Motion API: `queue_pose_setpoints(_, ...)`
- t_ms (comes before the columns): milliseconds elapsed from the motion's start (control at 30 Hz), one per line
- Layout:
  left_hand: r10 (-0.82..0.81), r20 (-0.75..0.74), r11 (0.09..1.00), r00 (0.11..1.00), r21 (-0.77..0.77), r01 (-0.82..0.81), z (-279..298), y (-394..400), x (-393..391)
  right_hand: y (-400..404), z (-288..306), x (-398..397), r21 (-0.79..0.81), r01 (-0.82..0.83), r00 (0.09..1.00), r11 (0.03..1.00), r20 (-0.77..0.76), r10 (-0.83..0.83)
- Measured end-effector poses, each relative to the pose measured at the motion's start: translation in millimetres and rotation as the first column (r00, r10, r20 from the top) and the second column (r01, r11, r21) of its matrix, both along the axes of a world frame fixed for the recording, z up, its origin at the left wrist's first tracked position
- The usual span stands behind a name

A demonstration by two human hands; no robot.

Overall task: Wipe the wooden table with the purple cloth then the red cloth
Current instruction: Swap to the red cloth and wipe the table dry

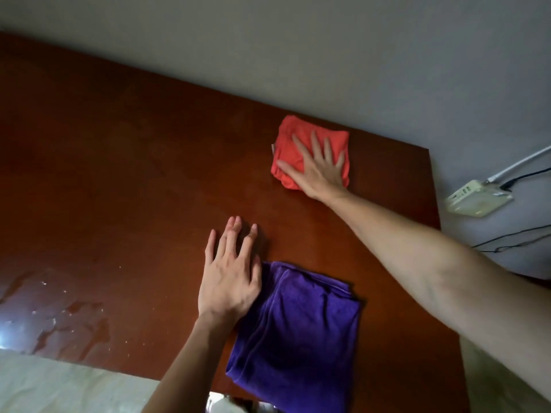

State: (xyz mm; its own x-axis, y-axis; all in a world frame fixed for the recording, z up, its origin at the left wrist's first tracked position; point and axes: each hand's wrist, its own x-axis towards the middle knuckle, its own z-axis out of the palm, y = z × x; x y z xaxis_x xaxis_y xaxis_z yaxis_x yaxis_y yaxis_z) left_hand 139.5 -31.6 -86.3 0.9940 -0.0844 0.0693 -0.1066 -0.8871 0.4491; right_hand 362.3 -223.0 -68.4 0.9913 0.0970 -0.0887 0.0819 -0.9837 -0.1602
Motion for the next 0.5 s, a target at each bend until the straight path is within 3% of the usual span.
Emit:
queue_pose_setpoints(67, 0.009, 0.003, 0.999, 1.0, -0.046, -0.009, 2.2, -0.4, 0.0, 9.6, -4.5, -50.1, -0.004, -0.055, 0.998, 0.998, 0.022, 0.055)
queue_pose_setpoints(200, 0.075, 0.025, 0.958, 0.997, -0.279, -0.065, 14.5, 15.4, -3.8, 22.7, -18.7, -142.8, -0.023, -0.195, 0.978, 0.981, 0.071, 0.196)
queue_pose_setpoints(333, 0.18, 0.043, 0.977, 0.983, -0.123, -0.174, 18.2, 74.4, -12.0, 23.8, -20.9, -147.8, -0.039, -0.215, 0.972, 0.976, 0.084, 0.217)
queue_pose_setpoints(500, 0.195, -0.033, 0.973, 0.98, 0.13, -0.189, 6.5, 149.7, -8.9, 35.3, -8.3, -104.1, -0.053, -0.222, 0.975, 0.974, 0.011, 0.223)
